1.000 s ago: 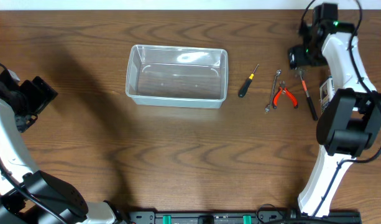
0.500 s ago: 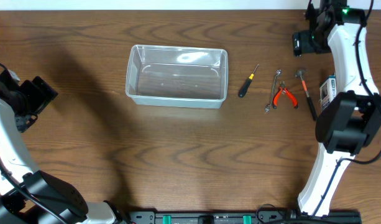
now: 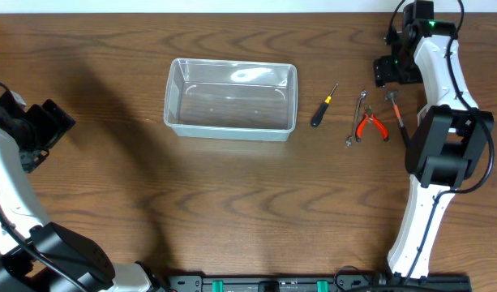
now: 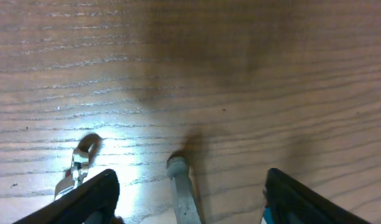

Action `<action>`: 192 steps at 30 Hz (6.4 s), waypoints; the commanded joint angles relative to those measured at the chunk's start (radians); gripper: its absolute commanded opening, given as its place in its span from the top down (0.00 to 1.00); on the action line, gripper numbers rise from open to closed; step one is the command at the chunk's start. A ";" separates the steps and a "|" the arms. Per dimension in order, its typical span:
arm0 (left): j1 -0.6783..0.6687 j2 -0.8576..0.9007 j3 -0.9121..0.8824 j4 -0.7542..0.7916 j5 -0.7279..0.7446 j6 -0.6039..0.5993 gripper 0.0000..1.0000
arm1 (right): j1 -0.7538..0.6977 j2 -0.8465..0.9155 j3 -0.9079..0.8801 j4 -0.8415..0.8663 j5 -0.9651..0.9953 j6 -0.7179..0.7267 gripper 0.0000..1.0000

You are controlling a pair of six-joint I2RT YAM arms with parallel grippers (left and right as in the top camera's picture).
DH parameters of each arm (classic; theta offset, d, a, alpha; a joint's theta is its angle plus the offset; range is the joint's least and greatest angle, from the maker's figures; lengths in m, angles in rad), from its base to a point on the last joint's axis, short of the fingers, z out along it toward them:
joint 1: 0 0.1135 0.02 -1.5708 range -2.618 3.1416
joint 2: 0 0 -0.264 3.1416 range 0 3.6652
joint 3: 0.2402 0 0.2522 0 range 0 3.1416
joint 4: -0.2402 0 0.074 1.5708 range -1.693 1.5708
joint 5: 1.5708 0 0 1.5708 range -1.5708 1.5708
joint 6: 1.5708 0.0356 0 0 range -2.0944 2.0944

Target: Pack container

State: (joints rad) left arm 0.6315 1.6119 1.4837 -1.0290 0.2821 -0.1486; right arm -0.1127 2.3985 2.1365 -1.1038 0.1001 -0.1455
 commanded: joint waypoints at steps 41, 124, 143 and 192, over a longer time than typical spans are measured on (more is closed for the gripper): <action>-0.005 -0.009 0.011 -0.003 -0.006 0.018 0.10 | -0.016 0.082 0.010 -0.063 -0.026 0.010 0.53; -0.005 -0.009 0.011 -0.003 -0.006 0.018 0.10 | 0.683 -0.056 0.666 -0.183 -0.177 -0.107 0.93; -0.005 -0.009 0.011 -0.003 -0.006 0.018 0.10 | 0.749 -0.056 0.226 0.007 -0.247 -0.151 0.92; -0.005 -0.009 0.011 -0.003 -0.006 0.017 0.10 | 0.352 -0.309 0.384 -0.399 0.068 0.087 0.09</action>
State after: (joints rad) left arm 0.6315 1.6119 1.4837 -1.0290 0.2821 -0.1486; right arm 0.3317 2.1117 2.5153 -1.4544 0.1337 -0.1146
